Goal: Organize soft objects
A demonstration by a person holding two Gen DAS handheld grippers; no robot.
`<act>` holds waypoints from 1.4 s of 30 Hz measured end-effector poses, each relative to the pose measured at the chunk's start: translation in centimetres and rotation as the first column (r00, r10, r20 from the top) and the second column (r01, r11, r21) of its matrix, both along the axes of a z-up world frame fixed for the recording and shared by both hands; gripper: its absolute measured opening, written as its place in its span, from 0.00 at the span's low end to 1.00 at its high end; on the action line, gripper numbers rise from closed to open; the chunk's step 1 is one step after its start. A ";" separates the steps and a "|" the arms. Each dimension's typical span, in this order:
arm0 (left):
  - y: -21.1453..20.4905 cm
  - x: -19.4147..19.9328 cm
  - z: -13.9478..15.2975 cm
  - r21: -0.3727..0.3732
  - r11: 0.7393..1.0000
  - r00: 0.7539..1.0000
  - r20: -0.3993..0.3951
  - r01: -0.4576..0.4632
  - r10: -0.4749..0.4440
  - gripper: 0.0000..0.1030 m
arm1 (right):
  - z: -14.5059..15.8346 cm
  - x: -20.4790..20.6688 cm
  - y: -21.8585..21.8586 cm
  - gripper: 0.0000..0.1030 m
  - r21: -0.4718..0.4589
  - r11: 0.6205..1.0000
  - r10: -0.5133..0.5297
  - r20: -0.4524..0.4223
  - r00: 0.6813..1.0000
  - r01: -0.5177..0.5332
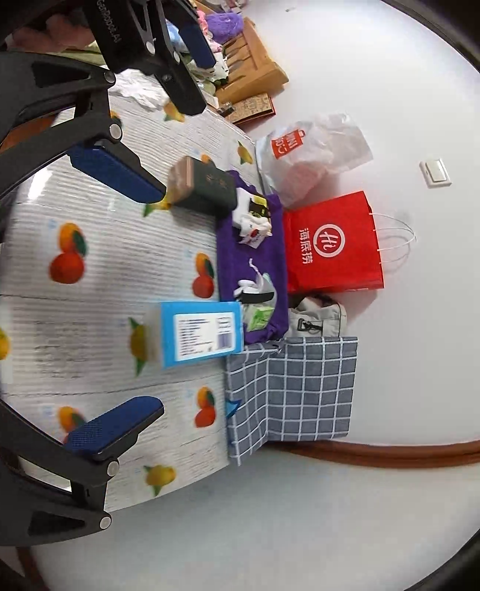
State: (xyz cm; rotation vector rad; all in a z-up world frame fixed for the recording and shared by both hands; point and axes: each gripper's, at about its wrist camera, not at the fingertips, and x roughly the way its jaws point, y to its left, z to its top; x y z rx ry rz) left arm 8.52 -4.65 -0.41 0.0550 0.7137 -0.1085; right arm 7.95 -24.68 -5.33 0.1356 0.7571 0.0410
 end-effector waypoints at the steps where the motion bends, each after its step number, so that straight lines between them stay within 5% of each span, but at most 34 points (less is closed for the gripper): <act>1: 0.1 -0.7 0.1 -0.003 1.000 1.000 0.007 -0.005 0.005 0.89 | 0.0 -0.9 0.0 1.00 -0.002 1.000 0.006 -0.003 1.000 -0.006; 13: 1.2 -5.2 0.6 -0.016 0.999 0.999 0.017 -0.041 0.041 0.89 | 1.5 -6.6 0.6 1.00 -0.029 0.999 0.016 0.044 0.999 -0.014; 42: 1.8 -5.9 0.4 -0.022 0.998 0.998 0.008 -0.064 0.064 0.89 | 1.8 -8.0 0.5 1.00 -0.012 1.000 0.008 0.062 0.998 -0.007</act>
